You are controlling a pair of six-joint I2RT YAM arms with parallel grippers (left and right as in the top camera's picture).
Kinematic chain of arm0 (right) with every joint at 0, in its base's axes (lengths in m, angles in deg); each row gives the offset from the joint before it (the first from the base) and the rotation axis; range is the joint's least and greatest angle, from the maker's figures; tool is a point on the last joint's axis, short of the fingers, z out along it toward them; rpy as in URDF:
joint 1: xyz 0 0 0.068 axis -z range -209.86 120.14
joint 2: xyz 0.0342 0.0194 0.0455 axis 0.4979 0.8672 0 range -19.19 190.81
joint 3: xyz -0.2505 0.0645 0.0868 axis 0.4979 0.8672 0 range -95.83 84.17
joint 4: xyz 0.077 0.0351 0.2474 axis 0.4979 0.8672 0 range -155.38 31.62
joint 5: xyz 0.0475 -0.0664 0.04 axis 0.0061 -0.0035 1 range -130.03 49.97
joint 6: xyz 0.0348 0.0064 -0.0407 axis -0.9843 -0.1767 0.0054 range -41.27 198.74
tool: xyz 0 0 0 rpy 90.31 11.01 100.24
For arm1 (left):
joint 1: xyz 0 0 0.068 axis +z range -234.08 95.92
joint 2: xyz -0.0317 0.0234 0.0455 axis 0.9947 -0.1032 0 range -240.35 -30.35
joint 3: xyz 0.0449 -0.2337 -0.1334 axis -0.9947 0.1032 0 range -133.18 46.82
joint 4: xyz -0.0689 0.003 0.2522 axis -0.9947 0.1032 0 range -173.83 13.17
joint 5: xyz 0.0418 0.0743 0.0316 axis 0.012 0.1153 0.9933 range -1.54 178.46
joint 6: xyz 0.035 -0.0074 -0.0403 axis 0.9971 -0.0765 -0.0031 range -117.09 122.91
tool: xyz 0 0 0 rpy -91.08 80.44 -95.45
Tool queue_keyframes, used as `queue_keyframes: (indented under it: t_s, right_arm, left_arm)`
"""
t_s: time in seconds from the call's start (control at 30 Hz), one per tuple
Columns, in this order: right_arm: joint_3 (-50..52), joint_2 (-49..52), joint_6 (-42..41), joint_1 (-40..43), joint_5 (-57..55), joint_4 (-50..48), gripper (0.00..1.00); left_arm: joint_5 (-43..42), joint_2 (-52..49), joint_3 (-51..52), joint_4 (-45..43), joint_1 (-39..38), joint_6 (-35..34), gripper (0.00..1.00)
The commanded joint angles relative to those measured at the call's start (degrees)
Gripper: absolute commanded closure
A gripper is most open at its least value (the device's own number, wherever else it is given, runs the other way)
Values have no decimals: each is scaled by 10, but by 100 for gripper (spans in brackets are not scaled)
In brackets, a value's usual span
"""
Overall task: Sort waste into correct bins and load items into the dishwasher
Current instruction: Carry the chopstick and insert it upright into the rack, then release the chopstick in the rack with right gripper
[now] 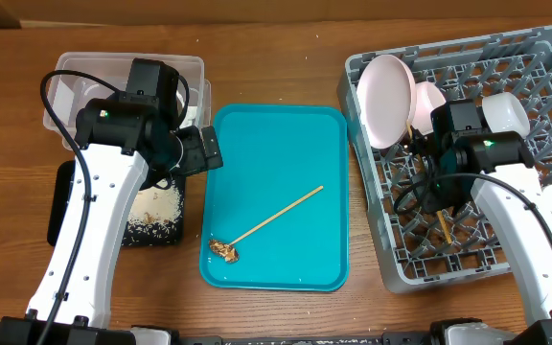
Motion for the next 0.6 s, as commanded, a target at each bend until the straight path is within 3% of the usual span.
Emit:
queue_keyframes:
  t_s: [0.0,0.1,0.57]
  right_arm:
    - [2,6,-26,5,-5,1,96]
    - [2,6,-61,12,-23,4,96]
    - [2,-10,-43,45,17,-14,96]
  left_arm:
    - [2,1,-4,2,-1,9,0]
    - [2,1,-4,2,-1,9,0]
    - [2,1,-4,2,-1,9,0]
